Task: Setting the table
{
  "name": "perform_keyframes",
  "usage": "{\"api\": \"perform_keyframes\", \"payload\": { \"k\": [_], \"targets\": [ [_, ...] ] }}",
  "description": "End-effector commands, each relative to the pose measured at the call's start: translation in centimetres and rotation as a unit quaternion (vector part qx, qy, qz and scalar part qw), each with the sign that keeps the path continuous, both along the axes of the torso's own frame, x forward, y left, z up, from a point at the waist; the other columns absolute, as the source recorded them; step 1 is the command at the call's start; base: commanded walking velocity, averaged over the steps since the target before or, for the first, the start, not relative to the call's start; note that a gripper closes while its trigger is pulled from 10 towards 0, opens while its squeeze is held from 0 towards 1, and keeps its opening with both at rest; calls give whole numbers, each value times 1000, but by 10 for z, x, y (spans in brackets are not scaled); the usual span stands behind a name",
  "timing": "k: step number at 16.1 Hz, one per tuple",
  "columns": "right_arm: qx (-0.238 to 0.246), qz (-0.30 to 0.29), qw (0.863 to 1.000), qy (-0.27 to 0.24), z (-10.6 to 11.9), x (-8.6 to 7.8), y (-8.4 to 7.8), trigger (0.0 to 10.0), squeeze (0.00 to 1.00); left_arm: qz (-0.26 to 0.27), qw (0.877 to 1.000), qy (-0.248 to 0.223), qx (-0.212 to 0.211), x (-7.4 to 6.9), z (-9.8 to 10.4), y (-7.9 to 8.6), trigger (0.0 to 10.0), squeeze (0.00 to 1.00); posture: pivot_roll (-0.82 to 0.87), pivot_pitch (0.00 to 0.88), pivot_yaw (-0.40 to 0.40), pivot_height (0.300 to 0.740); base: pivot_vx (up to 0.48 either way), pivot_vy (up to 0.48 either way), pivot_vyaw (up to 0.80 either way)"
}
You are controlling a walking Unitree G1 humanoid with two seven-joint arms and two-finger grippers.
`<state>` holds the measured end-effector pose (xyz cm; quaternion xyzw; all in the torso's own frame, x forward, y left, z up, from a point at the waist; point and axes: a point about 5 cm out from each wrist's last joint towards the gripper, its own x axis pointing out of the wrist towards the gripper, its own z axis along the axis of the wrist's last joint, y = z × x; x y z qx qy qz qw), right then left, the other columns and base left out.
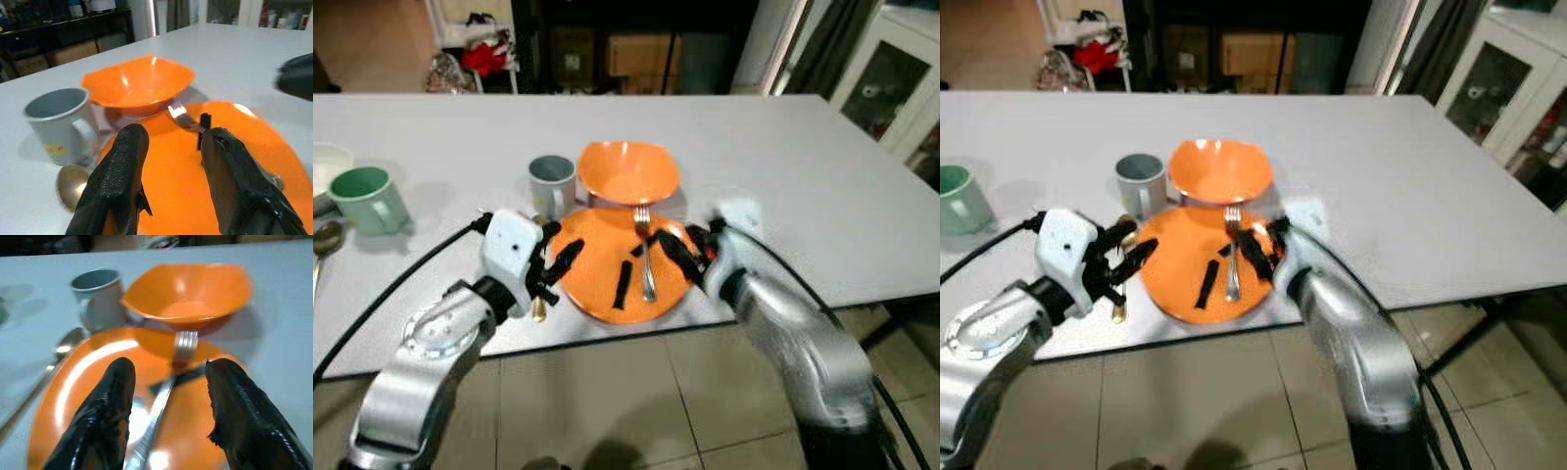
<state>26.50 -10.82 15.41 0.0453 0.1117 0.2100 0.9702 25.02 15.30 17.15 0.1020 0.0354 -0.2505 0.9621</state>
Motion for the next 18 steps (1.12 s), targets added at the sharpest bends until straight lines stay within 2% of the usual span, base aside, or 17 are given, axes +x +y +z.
{"api": "perform_keyframes", "payload": {
  "k": [1, 4, 5, 6, 8, 12, 15, 18],
  "targets": [
    [-21, -19, 999, -37, 11, -7, -7, 10000, 1000, 5, 1000, -7, 3, 0, 1, -3, 10000, 0, 60, 0, -44, 740, 0, 274, 0],
    [-55, -110, 991, -61, -2, -32, -34, 10000, 1000, 11, 1000, -6, 0, 6, -2, -13, 10000, 0, 41, 0, -28, 740, 0, 277, 0],
    [-59, -143, 985, -76, -2, -36, -39, 10000, 1000, 16, 1000, -5, -1, 7, -3, -13, 10000, 0, 38, 0, -25, 740, 0, 281, 0],
    [-47, -152, 985, -73, -3, -38, -41, 10000, 1000, 16, 1000, -4, 1, 7, -4, -13, 10000, 0, 35, 0, -21, 740, 0, 277, 0],
    [-23, -140, 988, -64, -5, -39, -39, 10000, 1000, 22, 1000, -4, 5, 9, -5, -11, 10000, 0, 35, 0, -21, 740, 0, 279, 0],
    [-12, -125, 990, -66, -9, -42, -37, 10000, 1000, 37, 999, -6, 4, 9, -5, -7, 10000, 0, 44, 0, -31, 740, 0, 272, 0],
    [5, -110, 992, -60, -9, -39, -36, 10000, 1000, 48, 999, -7, 2, 10, -4, -4, 10000, 0, 52, 0, -39, 740, 0, 261, 0],
    [7, -105, 992, -63, -8, -38, -36, 10000, 1000, 50, 999, -9, 2, 10, -3, -3, 10000, 0, 54, 0, -40, 740, 0, 261, 800]
  ]
}}
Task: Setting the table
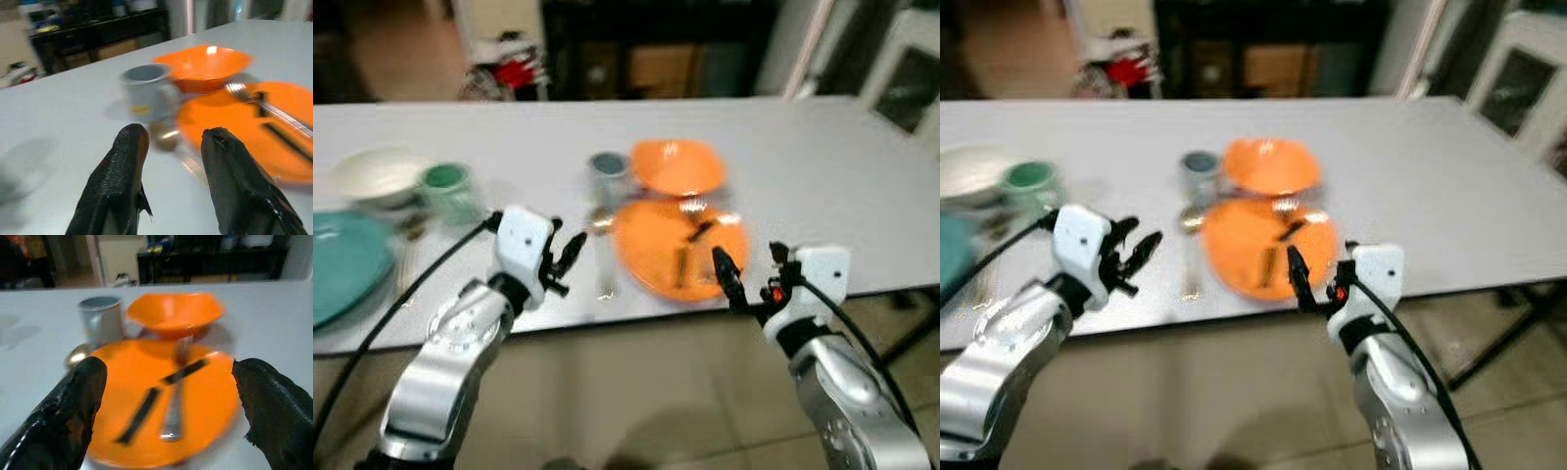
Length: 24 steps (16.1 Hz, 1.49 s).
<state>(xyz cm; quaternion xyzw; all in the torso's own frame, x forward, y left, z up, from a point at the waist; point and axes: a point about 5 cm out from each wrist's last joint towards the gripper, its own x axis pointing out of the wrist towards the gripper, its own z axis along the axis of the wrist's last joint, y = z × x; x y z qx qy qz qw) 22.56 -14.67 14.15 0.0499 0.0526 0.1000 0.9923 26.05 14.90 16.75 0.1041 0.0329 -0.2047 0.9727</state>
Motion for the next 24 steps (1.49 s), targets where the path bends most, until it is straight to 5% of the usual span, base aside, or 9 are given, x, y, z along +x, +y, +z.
{"api": "perform_keyframes", "payload": {
  "k": [1, 5, 6, 7, 14, 24],
  "targets": [
    [8, 11, 1000, -10, 4, 1, 3, 10000, 1000, 4, 1000, -2, 0, 0, 2, 2, 10000, 0, 54, 0, -40, 740, 0, 259, 0],
    [-1, 4, 1000, -2, 1, 2, -1, 10000, 1000, 13, 1000, -7, 0, 2, 3, 0, 10000, 0, 54, 0, -34, 740, 0, 131, 0],
    [-2, 4, 1000, 0, 1, 3, -2, 10000, 812, 25, 1000, -12, 9, 5, 3, 1, 10000, 0, 51, 0, -34, 740, 0, -480, 0],
    [-2, 0, 1000, 2, 2, 6, -4, 10000, 0, 30, 999, -18, 15, 7, 4, 1, 10000, 0, 51, 0, -33, 740, 0, -480, 0],
    [-21, 17, 1000, 8, 4, 16, -1, 10000, 0, 59, 998, 1, -18, 10, 2, 4, 10000, 0, 55, 0, -45, 740, 0, 0, 0],
    [-49, 52, 996, 60, -7, 25, 14, 10000, 0, 47, 999, -5, -4, 6, 5, 10, 10000, 0, 70, 0, -61, 740, 162, 0, 320]
  ]
}}
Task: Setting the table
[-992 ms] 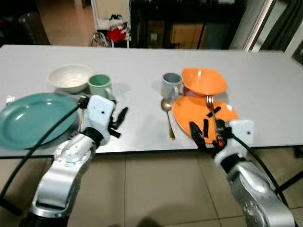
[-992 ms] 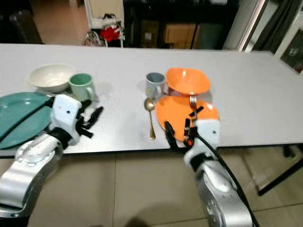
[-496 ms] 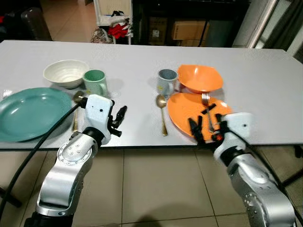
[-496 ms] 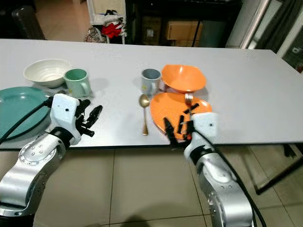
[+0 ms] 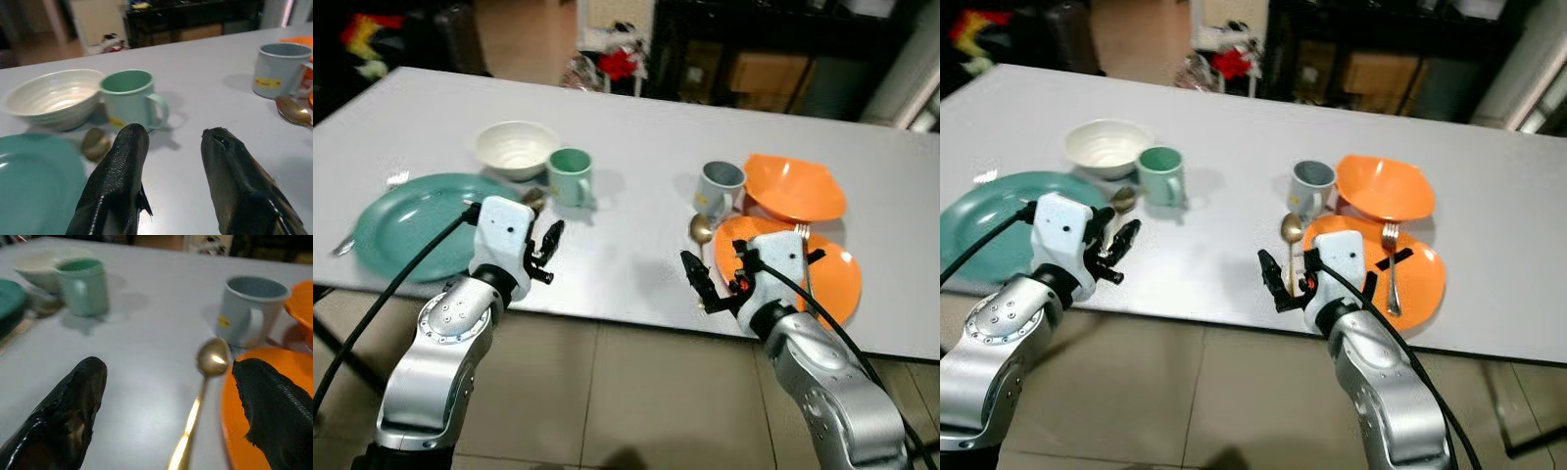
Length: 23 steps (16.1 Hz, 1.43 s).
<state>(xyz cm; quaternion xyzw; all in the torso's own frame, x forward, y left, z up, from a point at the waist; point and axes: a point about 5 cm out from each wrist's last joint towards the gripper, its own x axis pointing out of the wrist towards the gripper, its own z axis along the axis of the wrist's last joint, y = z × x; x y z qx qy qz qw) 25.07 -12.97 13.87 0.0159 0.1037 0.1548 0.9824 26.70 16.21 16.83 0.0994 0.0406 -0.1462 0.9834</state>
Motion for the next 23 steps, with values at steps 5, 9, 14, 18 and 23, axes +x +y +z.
{"api": "perform_keyframes", "payload": {
  "k": [5, 9, 14, 18, 23],
  "targets": [
    [10, -6, 999, 51, -8, 32, 12, 10000, 1000, -54, 998, -8, 5, 1, 8, -3, 10000, 0, 65, 0, -48, 740, 0, 0, 0],
    [-2, -12, 998, 68, -13, 80, 18, 10000, 1000, -85, 996, 4, 13, -2, 7, -3, 10000, 0, 101, 0, -69, 740, 0, 0, 0],
    [-56, -21, 995, 80, -11, 130, 21, 10000, 1000, -130, 991, 16, 29, -13, 15, 5, 10000, 0, 155, 0, -92, 740, 0, 0, 0],
    [-42, -39, 993, 102, -17, 137, 17, 10000, 1000, -169, 984, 46, 4, -28, 17, 3, 10000, 1000, 195, 0, -108, 740, 0, 0, 0],
    [-19, -35, 993, 109, -22, 137, 22, 10000, 1000, -158, 985, 59, 37, -38, 19, 10, 10000, 659, 219, 48, -99, 740, 0, 0, 0]
  ]
}}
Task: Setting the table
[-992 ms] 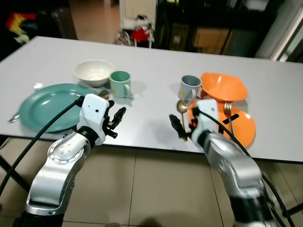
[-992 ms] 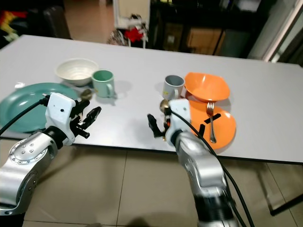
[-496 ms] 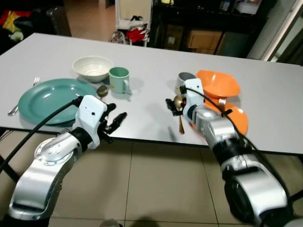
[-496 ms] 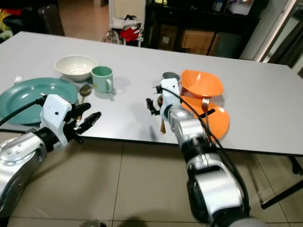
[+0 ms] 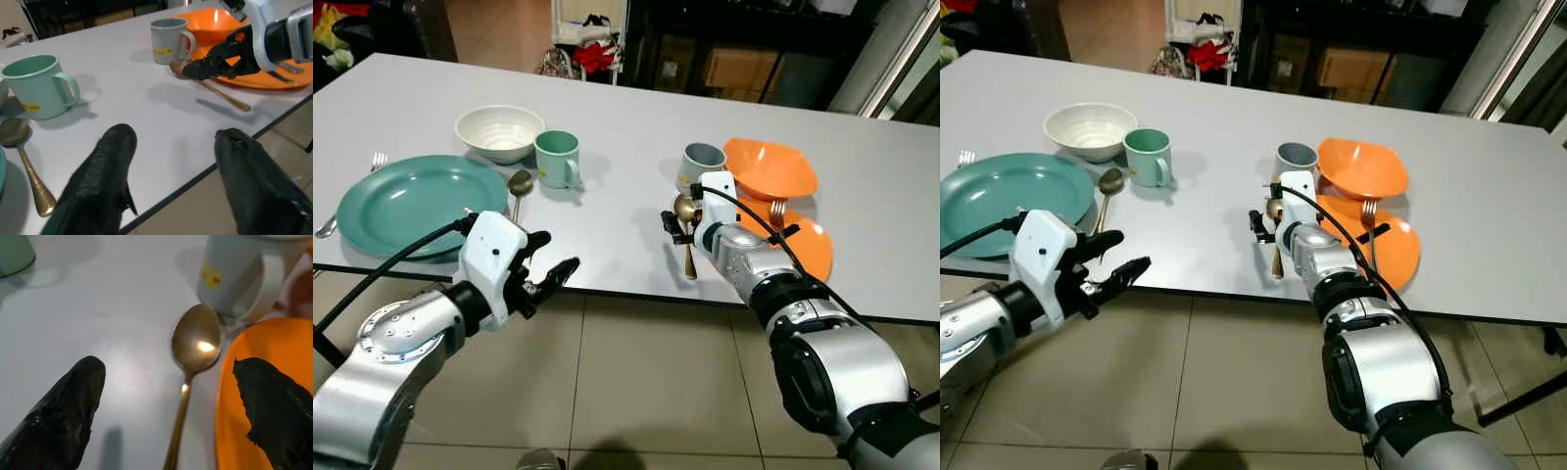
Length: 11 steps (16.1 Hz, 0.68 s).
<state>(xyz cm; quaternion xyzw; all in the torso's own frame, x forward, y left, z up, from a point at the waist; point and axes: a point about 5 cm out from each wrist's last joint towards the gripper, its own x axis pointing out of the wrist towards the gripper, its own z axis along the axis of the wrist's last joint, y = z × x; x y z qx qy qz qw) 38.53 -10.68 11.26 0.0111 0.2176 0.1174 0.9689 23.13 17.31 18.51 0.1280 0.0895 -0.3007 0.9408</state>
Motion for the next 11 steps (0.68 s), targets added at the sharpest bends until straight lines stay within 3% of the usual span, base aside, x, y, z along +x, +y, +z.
{"api": "perform_keyframes", "payload": {
  "k": [1, 2, 3, 11],
  "targets": [
    [13, 2, 1000, -5, 4, 2, 1, 10000, 1000, -3, 1000, -3, 7, -3, 2, 0, 10000, 75, 221, 50, -97, 740, 0, 0, 0],
    [30, 7, 1000, -5, 6, 3, 3, 10000, 337, -2, 1000, -3, 12, -3, 3, 1, 10000, 0, 224, 54, -96, 740, 0, 0, 0],
    [39, 12, 999, -9, 9, 4, 4, 10000, 0, 1, 1000, -3, 13, -3, 5, 3, 10000, 0, 227, 58, -96, 740, 0, 0, 0],
    [41, 8, 999, 5, 5, 2, 5, 10000, 0, 10, 999, 13, 37, -15, 10, 12, 10000, 0, 267, 140, -85, 740, 0, 0, 0]
  ]
}}
